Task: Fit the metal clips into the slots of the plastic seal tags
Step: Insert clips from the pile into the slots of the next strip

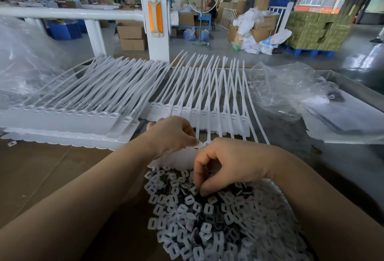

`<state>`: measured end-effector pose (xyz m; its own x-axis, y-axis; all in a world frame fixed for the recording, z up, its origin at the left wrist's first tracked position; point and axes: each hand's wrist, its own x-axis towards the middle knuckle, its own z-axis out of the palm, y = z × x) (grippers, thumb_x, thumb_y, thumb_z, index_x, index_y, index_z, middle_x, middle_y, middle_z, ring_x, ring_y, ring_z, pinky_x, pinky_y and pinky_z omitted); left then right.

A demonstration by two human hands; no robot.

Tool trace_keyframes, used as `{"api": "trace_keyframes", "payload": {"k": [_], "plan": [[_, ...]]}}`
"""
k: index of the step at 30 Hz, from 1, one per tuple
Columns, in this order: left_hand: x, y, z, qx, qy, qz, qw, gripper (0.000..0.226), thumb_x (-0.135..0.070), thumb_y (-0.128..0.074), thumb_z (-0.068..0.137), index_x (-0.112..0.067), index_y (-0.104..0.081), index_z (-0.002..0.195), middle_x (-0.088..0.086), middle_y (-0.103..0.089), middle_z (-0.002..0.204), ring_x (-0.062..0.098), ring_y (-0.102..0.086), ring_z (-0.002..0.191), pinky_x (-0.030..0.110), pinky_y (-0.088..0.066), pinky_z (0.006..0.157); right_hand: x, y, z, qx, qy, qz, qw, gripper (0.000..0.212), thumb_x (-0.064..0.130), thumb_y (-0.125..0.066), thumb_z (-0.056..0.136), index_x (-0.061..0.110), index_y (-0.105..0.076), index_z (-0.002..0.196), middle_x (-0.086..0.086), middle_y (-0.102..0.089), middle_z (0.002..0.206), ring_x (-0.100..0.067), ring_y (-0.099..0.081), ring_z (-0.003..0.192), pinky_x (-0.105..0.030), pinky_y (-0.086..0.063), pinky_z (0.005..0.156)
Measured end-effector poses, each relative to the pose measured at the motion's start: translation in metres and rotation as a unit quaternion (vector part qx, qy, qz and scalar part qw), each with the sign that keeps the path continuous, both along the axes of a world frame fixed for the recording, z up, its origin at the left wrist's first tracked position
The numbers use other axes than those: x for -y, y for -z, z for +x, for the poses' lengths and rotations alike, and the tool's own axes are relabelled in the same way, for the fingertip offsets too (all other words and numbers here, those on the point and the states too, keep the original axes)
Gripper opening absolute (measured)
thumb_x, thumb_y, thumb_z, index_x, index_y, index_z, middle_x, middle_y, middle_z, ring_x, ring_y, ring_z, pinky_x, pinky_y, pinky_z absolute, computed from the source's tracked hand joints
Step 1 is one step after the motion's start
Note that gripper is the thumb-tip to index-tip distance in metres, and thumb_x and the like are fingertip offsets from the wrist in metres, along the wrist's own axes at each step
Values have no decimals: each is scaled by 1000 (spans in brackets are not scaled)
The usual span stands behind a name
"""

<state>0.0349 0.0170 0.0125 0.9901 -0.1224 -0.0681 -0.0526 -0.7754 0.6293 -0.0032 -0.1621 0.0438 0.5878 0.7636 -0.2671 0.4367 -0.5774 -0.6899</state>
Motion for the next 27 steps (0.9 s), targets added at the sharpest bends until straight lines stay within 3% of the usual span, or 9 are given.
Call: {"api": "trace_keyframes", "payload": {"k": [4, 10, 17, 20, 22, 27], "plan": [[-5, -4, -3, -6, 16, 7, 1000, 15, -39, -74, 82, -26, -69, 80, -7, -68, 82, 17, -59, 93, 53, -38, 106, 5, -2, 3, -18, 12, 40, 999, 8, 19, -78, 84, 24, -74, 89, 18, -71, 82, 6, -64, 76, -11, -49, 70], [-7, -8, -5, -19, 24, 14, 999, 14, -39, -73, 84, -25, -69, 85, -5, -69, 88, 16, -61, 94, 52, -38, 107, 11, -2, 6, -44, 46, 68, 996, 10, 13, -74, 88, 22, -75, 93, 10, -75, 85, 0, -69, 80, -13, -50, 71], [-7, -10, -8, 30, 37, 36, 998, 11, -37, -71, 86, -27, -68, 87, -8, -68, 89, 16, -62, 93, 48, -43, 102, 12, 1, 13, 27, 183, 65, 981, 7, 21, -71, 90, 27, -73, 88, 11, -76, 83, 1, -68, 69, -23, -54, 67], [-7, -12, -7, 54, 68, -13, 996, 8, -32, -70, 87, -23, -70, 88, -10, -68, 81, 7, -62, 79, 27, -50, 80, 13, 5, 16, 28, 259, 109, 959, 11, 17, -67, 92, 24, -73, 87, 9, -76, 78, 2, -53, 53, -19, -43, 54], [-8, -13, -7, 33, 108, -54, 992, 4, -27, -71, 87, -23, -71, 88, -15, -67, 73, -6, -57, 65, 10, -42, 60, 15, 6, 17, 21, 264, 105, 959, 11, 17, -67, 92, 25, -73, 87, 8, -76, 78, -1, -52, 56, -18, -42, 53], [-8, -9, -7, -2, 166, -48, 985, 3, -24, -71, 88, -26, -70, 87, -23, -65, 68, -12, -56, 62, 3, -39, 57, 12, 4, 15, 33, 210, 47, 976, 6, 21, -70, 90, 26, -72, 89, 12, -76, 78, -5, -70, 72, -14, -49, 62]]}}
